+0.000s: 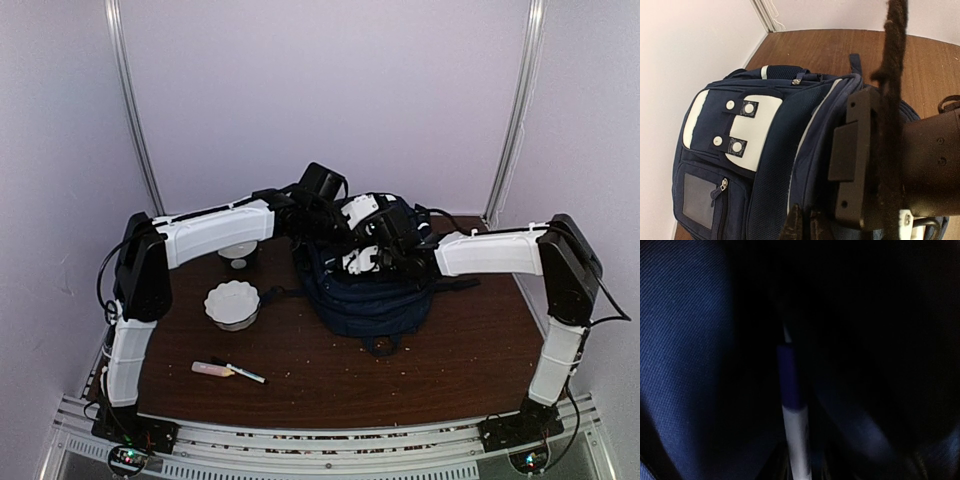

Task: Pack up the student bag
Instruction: Place the pen in the upper front pocket of the bag.

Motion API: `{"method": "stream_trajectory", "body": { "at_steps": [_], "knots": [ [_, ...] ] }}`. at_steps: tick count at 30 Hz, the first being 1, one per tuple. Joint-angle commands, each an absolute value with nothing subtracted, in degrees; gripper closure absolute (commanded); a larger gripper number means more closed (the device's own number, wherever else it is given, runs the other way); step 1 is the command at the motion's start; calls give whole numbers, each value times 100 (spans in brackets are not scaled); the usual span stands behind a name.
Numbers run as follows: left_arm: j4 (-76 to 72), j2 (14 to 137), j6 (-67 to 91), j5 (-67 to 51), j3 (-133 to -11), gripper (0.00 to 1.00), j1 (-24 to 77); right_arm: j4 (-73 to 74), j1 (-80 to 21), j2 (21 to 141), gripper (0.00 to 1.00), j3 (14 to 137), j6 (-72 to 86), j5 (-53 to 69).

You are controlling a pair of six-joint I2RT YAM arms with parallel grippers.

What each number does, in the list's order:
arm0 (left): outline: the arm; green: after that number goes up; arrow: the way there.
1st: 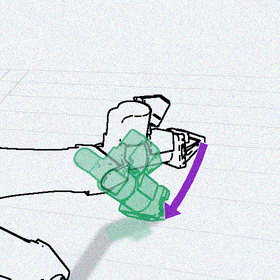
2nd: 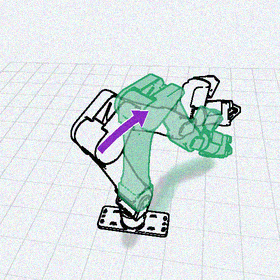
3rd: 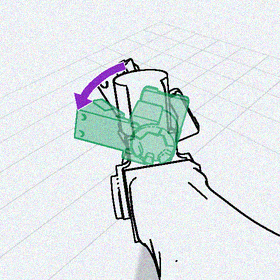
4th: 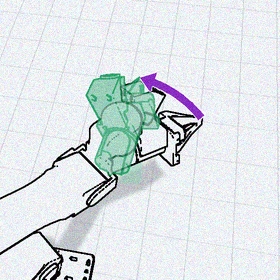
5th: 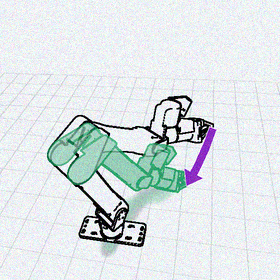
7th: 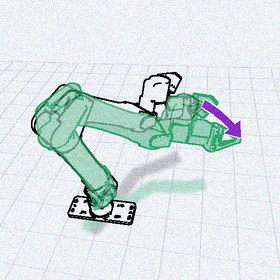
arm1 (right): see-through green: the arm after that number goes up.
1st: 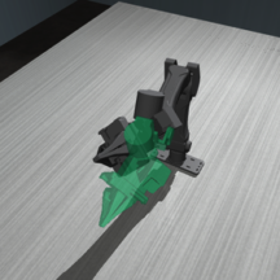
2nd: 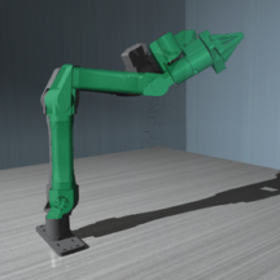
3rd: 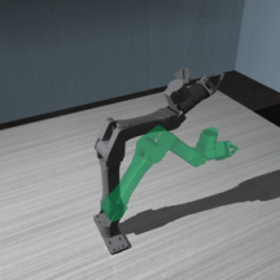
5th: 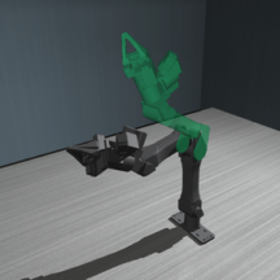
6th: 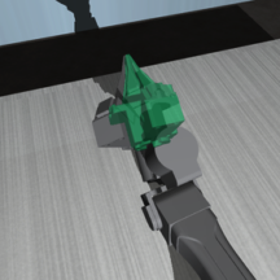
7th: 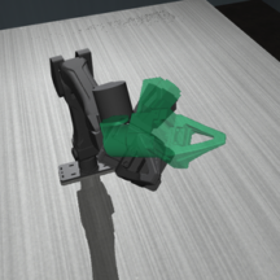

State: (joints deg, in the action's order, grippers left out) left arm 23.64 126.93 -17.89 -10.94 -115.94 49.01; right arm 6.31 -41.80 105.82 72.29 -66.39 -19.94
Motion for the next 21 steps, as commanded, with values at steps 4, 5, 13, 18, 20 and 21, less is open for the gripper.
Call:
{"method": "stream_trajectory", "body": {
  "at_steps": [4, 5, 13, 18, 20, 21],
  "knots": [
    [1579, 12208, -1731, -1348, -11707, 100, 4985, 511, -4166, 10282, 72, 6948, -6398, -2132],
    [1562, 12210, -1697, -1337, -11695, 100, 4976, 707, -4170, 10171, 71, 6932, -6293, -2047],
    [1459, 12288, -1373, -1293, -11597, 100, 4849, 2443, -4261, 9122, 69, 6832, -5392, -833],
    [1512, 12429, -1143, -1494, -11581, 100, 4756, 3764, -4411, 8845, 69, 6905, -4720, 804],
    [1604, 12474, -1081, -1588, -11577, 89, 4755, 4125, -4533, 8805, 69, 6874, -4358, 1387],
    [1634, 12473, -1028, -1606, -11531, 82, 4758, 4266, -4626, 8825, 69, 6881, -4260, 1647]
  ]
}}
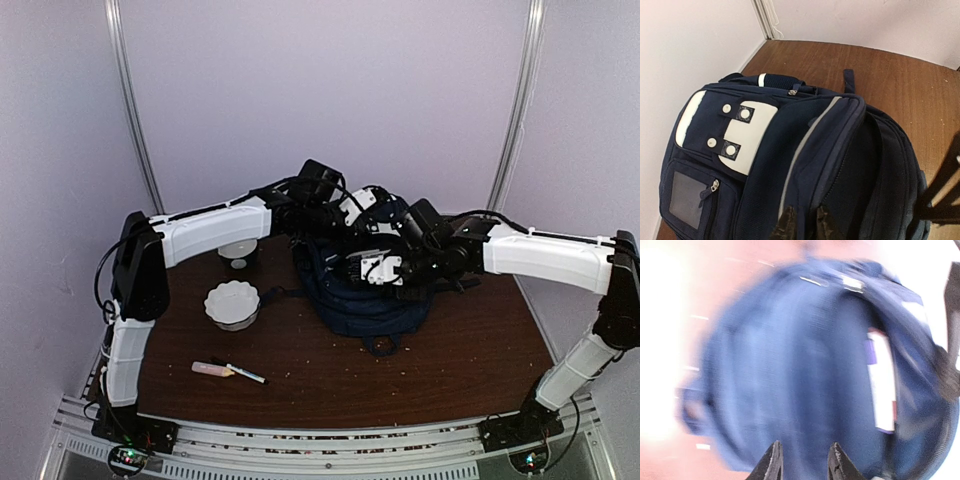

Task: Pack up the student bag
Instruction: Place the pen in the upper front pocket of the bag, then move the pen to the center of the board.

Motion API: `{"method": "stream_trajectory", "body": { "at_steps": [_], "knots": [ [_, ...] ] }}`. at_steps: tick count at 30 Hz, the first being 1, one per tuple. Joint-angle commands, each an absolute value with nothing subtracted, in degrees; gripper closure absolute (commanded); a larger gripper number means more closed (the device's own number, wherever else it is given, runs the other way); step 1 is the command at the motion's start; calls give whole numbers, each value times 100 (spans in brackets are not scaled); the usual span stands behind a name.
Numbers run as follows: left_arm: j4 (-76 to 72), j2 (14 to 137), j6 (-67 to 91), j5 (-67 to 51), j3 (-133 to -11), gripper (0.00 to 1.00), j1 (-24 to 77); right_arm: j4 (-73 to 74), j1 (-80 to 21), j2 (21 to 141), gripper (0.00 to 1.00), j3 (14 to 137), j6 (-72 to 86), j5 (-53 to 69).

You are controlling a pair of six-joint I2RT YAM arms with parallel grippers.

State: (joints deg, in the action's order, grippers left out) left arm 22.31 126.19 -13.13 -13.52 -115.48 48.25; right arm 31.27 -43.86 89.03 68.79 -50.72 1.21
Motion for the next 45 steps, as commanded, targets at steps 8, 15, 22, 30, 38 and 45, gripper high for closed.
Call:
{"method": "stream_trajectory", "body": {
  "at_steps": [8, 15, 22, 30, 38, 45],
  "knots": [
    [1564, 11480, -865, -1301, -10052, 57, 4759, 4210, -5287, 9202, 69, 7028, -3612, 2567],
    [2630, 9894, -78, -233, -8351, 56, 4710, 3687, -5455, 9877, 69, 7560, -2970, 2703],
    [3902, 8463, 1499, 735, -6886, 58, 4220, 3766, -6027, 10987, 69, 8735, -2569, 2703],
    [4553, 7472, 3502, 819, -5266, 42, 3419, 3837, -6455, 12257, 63, 10213, -2379, 3332],
    [4761, 7026, 3949, 614, -4641, 42, 3239, 3605, -6671, 12968, 55, 10824, -2138, 3154],
    [4713, 6665, 4652, 466, -3965, 52, 3167, 3365, -6713, 13493, 60, 11123, -1770, 2427]
  ]
}}
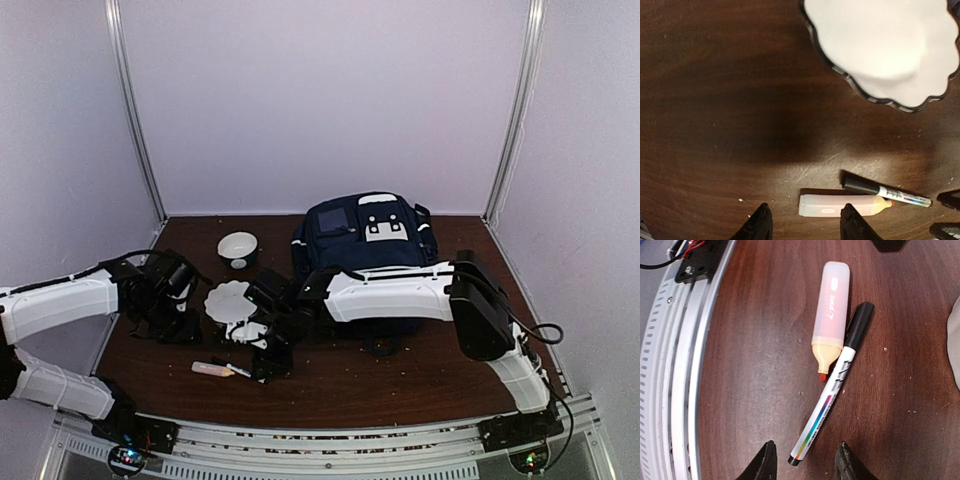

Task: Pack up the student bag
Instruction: Move the pen to the center of the board.

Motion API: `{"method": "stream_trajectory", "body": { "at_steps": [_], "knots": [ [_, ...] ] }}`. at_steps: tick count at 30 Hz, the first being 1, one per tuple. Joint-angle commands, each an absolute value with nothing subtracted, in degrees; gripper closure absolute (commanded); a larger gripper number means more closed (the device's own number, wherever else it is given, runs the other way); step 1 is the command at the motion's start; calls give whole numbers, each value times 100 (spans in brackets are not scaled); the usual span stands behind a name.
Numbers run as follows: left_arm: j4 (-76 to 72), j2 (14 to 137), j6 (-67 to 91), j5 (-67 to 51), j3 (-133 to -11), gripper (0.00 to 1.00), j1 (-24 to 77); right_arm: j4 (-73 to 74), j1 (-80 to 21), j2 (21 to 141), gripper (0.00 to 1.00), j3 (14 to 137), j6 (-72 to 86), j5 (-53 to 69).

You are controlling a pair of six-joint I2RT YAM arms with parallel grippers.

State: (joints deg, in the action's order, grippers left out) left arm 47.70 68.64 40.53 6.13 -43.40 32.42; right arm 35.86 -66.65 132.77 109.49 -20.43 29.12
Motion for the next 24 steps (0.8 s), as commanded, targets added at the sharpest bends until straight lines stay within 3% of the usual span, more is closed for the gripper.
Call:
{"method": "stream_trajectory", "body": {
  "at_steps": [1, 10, 17, 22, 24],
  "knots": [
    [4619, 6610, 4715, 432, -3876, 52, 3151, 3329, -6712, 13533, 61, 11137, -1766, 2434],
    [4000, 6869, 4962, -98, -3556, 53, 3113, 3406, -6775, 13703, 62, 11208, -1876, 2279],
    [3727, 6884, 5140, -394, -3329, 56, 3112, 3612, -6778, 13781, 70, 11299, -1875, 1932],
    [3735, 6652, 5240, -425, -3138, 57, 3112, 3777, -6772, 13778, 69, 11349, -1959, 1904],
    [3775, 6609, 5245, -424, -3114, 57, 3112, 3786, -6774, 13756, 63, 11338, -1960, 1952]
  ]
}}
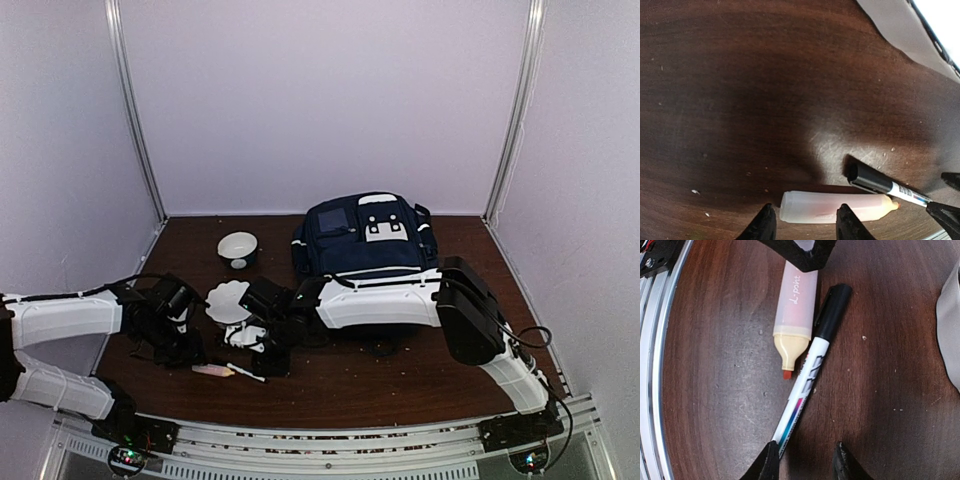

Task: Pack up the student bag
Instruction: Move the pen to the center of the board.

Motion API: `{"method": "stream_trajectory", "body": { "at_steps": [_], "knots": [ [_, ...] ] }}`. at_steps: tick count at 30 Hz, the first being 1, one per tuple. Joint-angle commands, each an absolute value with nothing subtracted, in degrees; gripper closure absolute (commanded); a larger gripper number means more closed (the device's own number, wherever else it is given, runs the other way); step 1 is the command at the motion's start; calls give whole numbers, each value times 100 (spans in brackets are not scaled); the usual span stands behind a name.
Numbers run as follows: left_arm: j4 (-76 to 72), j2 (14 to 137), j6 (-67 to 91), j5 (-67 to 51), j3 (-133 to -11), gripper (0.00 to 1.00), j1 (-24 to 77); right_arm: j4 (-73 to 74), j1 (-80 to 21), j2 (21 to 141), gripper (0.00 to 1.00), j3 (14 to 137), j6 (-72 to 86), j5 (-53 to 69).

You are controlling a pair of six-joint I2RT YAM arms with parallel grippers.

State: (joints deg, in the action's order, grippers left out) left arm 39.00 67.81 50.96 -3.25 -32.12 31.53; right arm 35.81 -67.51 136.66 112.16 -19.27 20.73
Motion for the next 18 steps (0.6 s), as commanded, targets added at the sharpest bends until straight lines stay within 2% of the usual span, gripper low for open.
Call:
{"method": "stream_trajectory", "body": {
  "at_steps": [1, 12, 18],
  "knots": [
    [3779, 6593, 5247, -438, -3095, 57, 3111, 3792, -6778, 13755, 61, 11338, -1968, 1974],
    [3330, 6845, 5278, -809, -2980, 60, 3112, 3893, -6772, 13672, 56, 11434, -2013, 2678],
    [3182, 6879, 5285, -899, -2968, 61, 3114, 3796, -6783, 13822, 52, 11486, -1869, 2523]
  ]
}}
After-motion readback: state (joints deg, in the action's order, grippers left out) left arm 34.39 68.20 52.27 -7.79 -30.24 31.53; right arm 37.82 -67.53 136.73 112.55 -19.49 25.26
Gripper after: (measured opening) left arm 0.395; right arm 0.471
